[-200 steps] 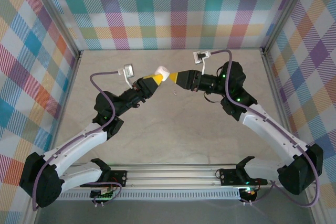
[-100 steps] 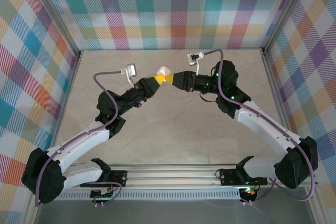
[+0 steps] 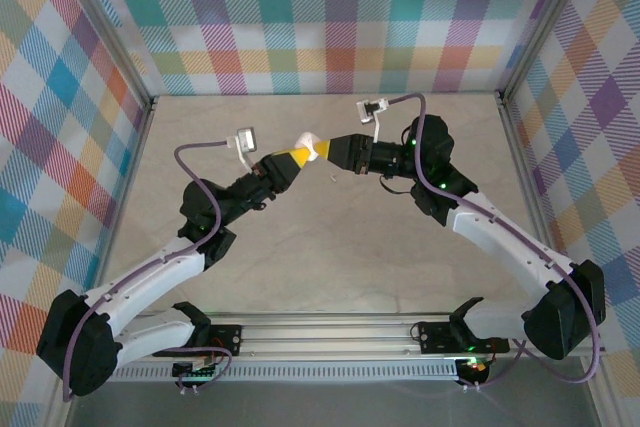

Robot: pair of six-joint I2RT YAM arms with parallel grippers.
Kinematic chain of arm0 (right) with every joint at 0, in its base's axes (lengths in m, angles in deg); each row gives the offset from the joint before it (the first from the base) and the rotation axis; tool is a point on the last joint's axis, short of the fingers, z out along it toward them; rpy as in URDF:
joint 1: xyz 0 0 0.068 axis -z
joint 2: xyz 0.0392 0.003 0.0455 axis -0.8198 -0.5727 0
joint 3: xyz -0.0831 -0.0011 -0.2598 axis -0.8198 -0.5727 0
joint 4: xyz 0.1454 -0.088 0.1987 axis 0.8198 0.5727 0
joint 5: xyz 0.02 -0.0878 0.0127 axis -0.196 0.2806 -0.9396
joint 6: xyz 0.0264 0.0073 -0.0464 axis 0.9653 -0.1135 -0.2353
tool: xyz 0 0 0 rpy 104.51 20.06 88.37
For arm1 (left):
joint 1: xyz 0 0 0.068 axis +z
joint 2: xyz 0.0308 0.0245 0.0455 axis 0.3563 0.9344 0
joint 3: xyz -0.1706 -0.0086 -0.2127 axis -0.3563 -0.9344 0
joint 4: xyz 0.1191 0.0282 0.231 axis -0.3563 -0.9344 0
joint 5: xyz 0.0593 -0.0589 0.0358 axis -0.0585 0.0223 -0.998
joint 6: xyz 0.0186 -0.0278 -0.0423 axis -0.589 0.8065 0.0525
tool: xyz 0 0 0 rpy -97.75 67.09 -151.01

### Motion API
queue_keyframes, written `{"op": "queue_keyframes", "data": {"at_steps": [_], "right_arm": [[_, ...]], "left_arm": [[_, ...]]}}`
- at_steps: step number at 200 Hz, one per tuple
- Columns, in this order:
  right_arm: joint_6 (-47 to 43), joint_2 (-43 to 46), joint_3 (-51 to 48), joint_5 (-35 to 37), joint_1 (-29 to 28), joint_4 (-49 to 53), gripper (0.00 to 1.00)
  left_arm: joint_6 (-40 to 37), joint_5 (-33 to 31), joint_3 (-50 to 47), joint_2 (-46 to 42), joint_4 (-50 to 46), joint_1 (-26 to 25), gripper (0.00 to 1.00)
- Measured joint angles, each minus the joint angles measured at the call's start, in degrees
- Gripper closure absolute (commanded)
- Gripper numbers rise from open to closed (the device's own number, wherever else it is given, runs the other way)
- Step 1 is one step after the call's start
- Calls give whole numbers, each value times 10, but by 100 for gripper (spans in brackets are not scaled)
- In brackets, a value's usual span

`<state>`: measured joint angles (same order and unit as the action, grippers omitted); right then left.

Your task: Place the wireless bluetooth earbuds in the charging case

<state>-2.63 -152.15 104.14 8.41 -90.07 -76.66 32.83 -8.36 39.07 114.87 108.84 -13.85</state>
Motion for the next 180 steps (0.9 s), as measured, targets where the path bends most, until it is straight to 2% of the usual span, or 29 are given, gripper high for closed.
{"op": "queue_keyframes", "data": {"at_steps": [40,90,119,150,163,180], "right_arm": [[13,-15,9,-11,0,-17,64],[29,-28,17,-35,1,-31,81],[27,-30,18,-43,4,-34,89],[-6,-30,22,-59,1,-16,92],[-31,-30,30,-64,0,8,92],[-79,-30,50,-75,1,60,92]], "left_arm": [[0,0,0,-2,0,0,100],[3,-2,0,-2,1,0,99],[4,-2,0,-2,-1,1,79],[-8,0,1,-6,-31,0,35],[-19,0,2,-13,-65,1,28],[-50,0,10,-39,-138,6,24]]}}
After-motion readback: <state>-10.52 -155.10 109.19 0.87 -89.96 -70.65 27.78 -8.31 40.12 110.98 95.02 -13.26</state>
